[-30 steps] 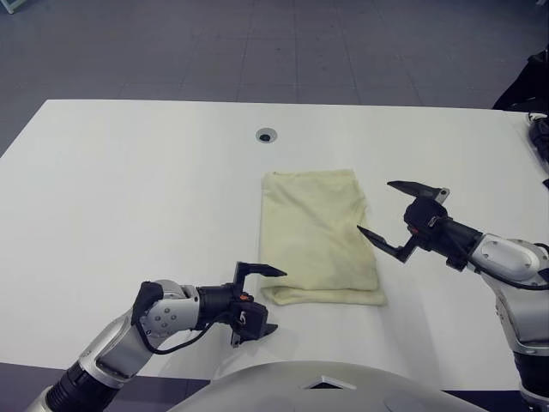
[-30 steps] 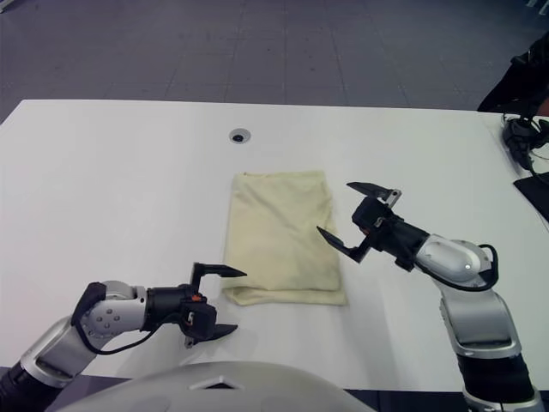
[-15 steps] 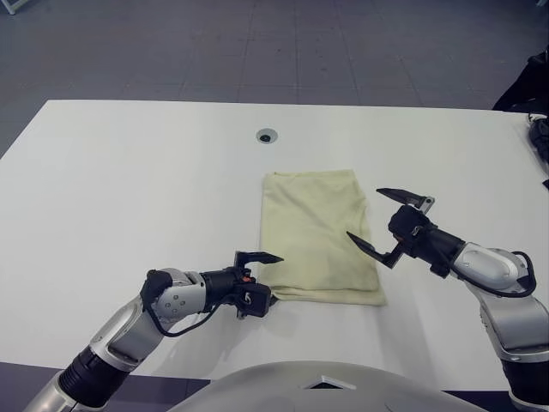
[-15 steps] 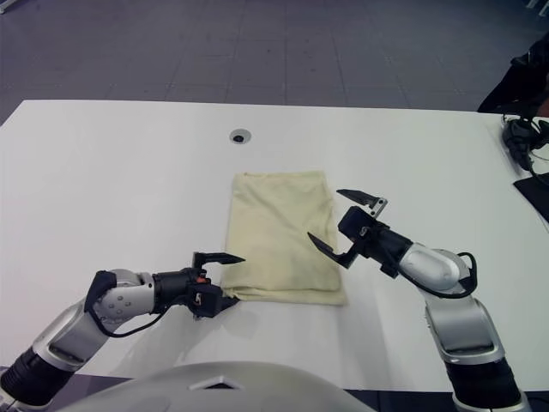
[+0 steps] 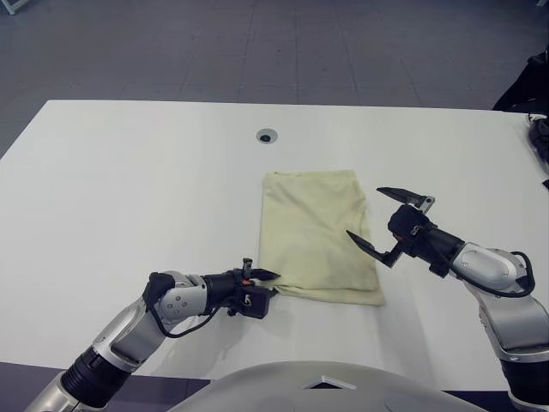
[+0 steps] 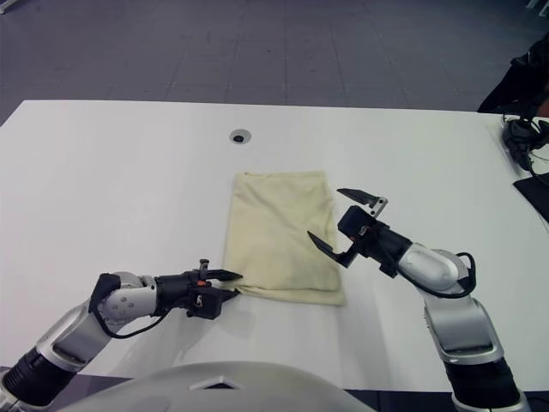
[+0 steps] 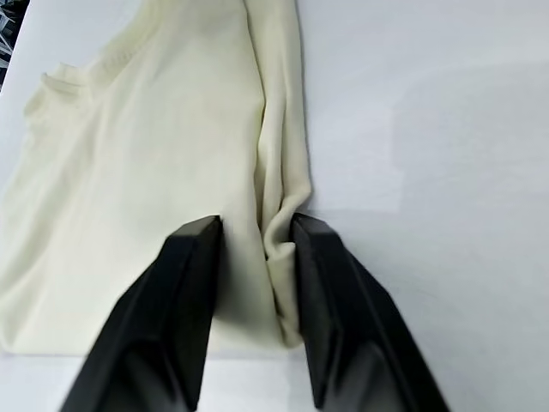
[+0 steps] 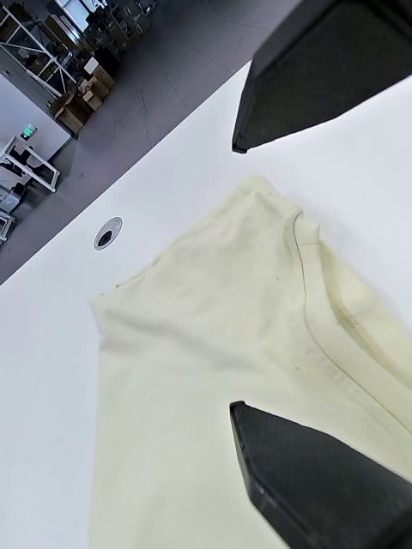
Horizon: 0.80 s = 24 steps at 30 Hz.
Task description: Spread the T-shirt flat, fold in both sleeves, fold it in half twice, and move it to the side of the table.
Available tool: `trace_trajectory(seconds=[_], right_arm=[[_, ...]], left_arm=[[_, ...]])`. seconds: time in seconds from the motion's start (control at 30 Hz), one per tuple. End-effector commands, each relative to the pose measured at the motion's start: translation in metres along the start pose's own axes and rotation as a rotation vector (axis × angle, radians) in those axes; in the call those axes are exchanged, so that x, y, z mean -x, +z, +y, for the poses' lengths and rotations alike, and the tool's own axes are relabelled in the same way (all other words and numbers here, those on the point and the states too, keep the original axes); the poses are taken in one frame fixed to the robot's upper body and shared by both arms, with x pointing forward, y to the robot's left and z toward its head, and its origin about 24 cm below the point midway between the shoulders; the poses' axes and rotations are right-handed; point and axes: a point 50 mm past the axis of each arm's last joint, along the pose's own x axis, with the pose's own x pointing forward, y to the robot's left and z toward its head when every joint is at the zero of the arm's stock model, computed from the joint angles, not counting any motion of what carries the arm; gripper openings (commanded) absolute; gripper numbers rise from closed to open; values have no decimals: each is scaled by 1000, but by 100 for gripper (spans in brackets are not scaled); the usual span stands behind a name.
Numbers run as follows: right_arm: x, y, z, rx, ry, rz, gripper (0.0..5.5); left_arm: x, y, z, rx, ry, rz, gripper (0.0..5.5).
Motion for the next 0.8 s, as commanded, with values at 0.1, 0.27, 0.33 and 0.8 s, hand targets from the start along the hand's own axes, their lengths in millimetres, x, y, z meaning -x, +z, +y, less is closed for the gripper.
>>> trace_trajectory(seconds=[0.1,0.27,0.33,0.8], right_arm=[[4,0,7,22,90,30,540],[20,-3,34,56,368,99,540],[25,-3,42,63,442,121,540],[29,-23,57,132,641,346,489]], left_arm=[[1,-18,-16,52,-86,122,43],[1,-17,-17,58,-86,121,7],[1,-16,-17,60,-85,121,7],[-1,-12,-18,71,-78,120,6]])
